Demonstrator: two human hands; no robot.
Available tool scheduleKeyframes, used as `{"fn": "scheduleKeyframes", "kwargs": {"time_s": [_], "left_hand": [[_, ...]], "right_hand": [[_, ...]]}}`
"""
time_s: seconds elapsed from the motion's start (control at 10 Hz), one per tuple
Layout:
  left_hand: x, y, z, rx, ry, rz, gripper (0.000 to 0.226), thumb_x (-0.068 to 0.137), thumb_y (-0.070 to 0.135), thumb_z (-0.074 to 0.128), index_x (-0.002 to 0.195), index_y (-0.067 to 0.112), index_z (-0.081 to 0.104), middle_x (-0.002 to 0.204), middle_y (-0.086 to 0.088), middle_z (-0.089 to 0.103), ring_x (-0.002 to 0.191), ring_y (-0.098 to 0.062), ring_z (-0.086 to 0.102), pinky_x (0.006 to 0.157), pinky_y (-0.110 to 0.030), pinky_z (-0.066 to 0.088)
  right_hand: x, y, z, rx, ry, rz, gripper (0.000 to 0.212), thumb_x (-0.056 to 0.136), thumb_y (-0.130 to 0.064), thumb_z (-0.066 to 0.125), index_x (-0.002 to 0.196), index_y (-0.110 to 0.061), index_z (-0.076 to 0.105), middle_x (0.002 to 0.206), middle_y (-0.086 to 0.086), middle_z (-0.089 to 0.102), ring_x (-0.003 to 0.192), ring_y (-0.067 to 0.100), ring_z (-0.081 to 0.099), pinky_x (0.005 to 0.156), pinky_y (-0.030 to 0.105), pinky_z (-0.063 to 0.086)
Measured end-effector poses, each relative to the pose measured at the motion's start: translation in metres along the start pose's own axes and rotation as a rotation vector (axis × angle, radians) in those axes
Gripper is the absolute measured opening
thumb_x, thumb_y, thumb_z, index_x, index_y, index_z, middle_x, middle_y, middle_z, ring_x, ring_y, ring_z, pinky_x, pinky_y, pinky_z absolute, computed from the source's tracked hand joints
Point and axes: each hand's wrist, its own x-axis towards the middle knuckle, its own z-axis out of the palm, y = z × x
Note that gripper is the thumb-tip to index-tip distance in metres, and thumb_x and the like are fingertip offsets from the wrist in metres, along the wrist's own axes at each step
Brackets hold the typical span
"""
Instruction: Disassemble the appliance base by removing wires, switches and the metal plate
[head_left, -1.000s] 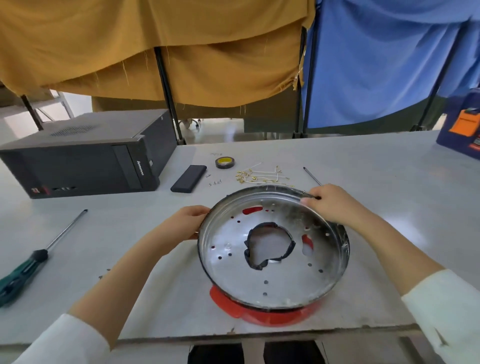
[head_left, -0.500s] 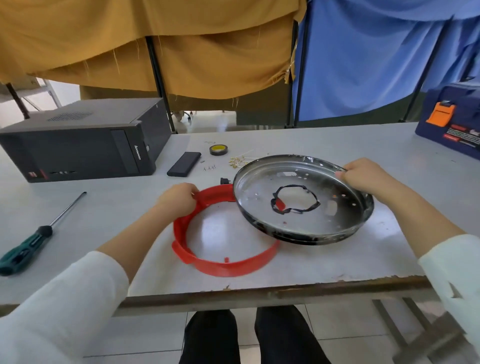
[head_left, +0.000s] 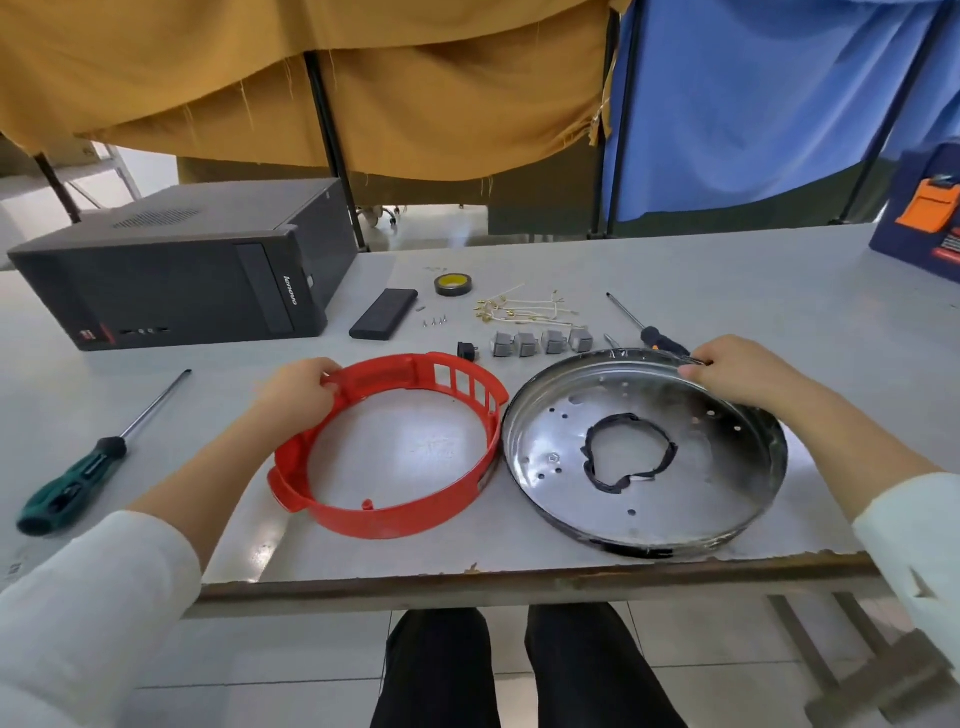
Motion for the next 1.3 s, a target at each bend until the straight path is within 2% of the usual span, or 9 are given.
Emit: {"fn": "scheduleKeyframes", "kwargs": {"time_s": [0.1, 0.2, 0.5, 0.7, 0.9, 1.0, 1.1, 1.2, 1.3], "left_hand": [[0.001, -0.005, 0.004, -0.080, 0.005, -0.004, 0.032, 0.092, 0.009, 0.046, 0.121, 0.014, 0.060, 0.117, -0.012, 0.062, 0.107, -0.032, 0.054, 0.081, -0.031, 0.038], [0.004, -0.007, 0.006, -0.136, -0.004, -0.013, 0.033, 0.092, 0.006, 0.045, 0.120, 0.013, 0.060, 0.117, -0.013, 0.063, 0.107, -0.032, 0.054, 0.084, -0.031, 0.038], [0.006, 0.005, 0.012, -0.236, -0.005, -0.052, 0.031, 0.093, 0.007, 0.045, 0.117, 0.014, 0.062, 0.113, -0.011, 0.063, 0.103, -0.029, 0.054, 0.082, -0.027, 0.037], [0.008, 0.009, 0.011, -0.421, -0.023, -0.114, 0.025, 0.090, 0.010, 0.051, 0.108, 0.022, 0.064, 0.102, -0.002, 0.064, 0.092, -0.022, 0.058, 0.079, -0.030, 0.044], [0.006, 0.004, 0.011, -0.632, -0.054, -0.166, 0.031, 0.089, 0.001, 0.050, 0.104, 0.024, 0.065, 0.099, -0.002, 0.065, 0.090, -0.020, 0.060, 0.078, -0.027, 0.046], [0.008, 0.009, 0.015, -0.618, -0.040, -0.156, 0.030, 0.089, 0.001, 0.049, 0.102, 0.024, 0.065, 0.095, 0.000, 0.065, 0.082, -0.015, 0.059, 0.066, -0.020, 0.043], [0.005, 0.011, 0.011, -0.625, -0.056, -0.156, 0.025, 0.088, 0.006, 0.054, 0.100, 0.026, 0.065, 0.097, 0.000, 0.066, 0.082, -0.013, 0.060, 0.064, -0.018, 0.042], [0.006, 0.005, 0.008, -0.585, -0.079, -0.164, 0.020, 0.090, 0.019, 0.058, 0.107, 0.027, 0.064, 0.103, 0.002, 0.064, 0.088, -0.015, 0.058, 0.075, -0.022, 0.041], [-0.002, 0.015, -0.004, -0.490, 0.016, -0.086, 0.022, 0.092, 0.021, 0.054, 0.112, 0.023, 0.062, 0.107, 0.004, 0.061, 0.094, -0.014, 0.054, 0.084, -0.025, 0.038]], "right_hand": [[0.003, 0.003, 0.009, -0.043, 0.029, 0.018, 0.023, 0.091, -0.030, 0.054, 0.070, -0.021, 0.054, 0.077, 0.002, 0.058, 0.075, 0.023, 0.055, 0.065, 0.032, 0.042], [0.004, 0.004, 0.018, -0.108, 0.086, 0.049, 0.004, 0.085, -0.030, 0.058, 0.084, -0.030, 0.054, 0.089, -0.003, 0.057, 0.085, 0.023, 0.055, 0.067, 0.030, 0.041], [0.020, 0.008, 0.027, -0.175, 0.277, 0.069, 0.011, 0.083, -0.027, 0.061, 0.090, -0.021, 0.055, 0.084, 0.001, 0.057, 0.073, 0.025, 0.053, 0.053, 0.026, 0.029], [0.022, 0.016, 0.024, -0.153, 0.263, 0.069, 0.027, 0.084, -0.037, 0.064, 0.099, -0.018, 0.052, 0.087, 0.002, 0.054, 0.074, 0.024, 0.052, 0.051, 0.026, 0.030], [0.018, 0.022, 0.030, -0.084, 0.285, 0.055, 0.011, 0.089, -0.018, 0.053, 0.100, -0.021, 0.054, 0.090, 0.004, 0.058, 0.080, 0.027, 0.053, 0.060, 0.031, 0.040], [0.022, 0.018, 0.031, -0.069, 0.290, 0.057, 0.011, 0.089, -0.017, 0.052, 0.099, -0.020, 0.055, 0.092, 0.005, 0.059, 0.081, 0.027, 0.054, 0.062, 0.032, 0.042], [0.022, 0.017, 0.030, -0.080, 0.293, 0.069, 0.012, 0.089, -0.016, 0.051, 0.099, -0.020, 0.056, 0.089, 0.005, 0.058, 0.077, 0.027, 0.053, 0.057, 0.030, 0.039], [0.019, 0.020, 0.027, -0.133, 0.279, 0.083, 0.013, 0.086, -0.017, 0.051, 0.098, -0.018, 0.056, 0.089, 0.005, 0.056, 0.076, 0.027, 0.053, 0.056, 0.028, 0.038], [0.012, 0.015, 0.016, -0.109, 0.332, 0.064, 0.014, 0.085, -0.019, 0.052, 0.097, -0.019, 0.058, 0.095, 0.005, 0.055, 0.080, 0.026, 0.053, 0.060, 0.030, 0.039]]}}
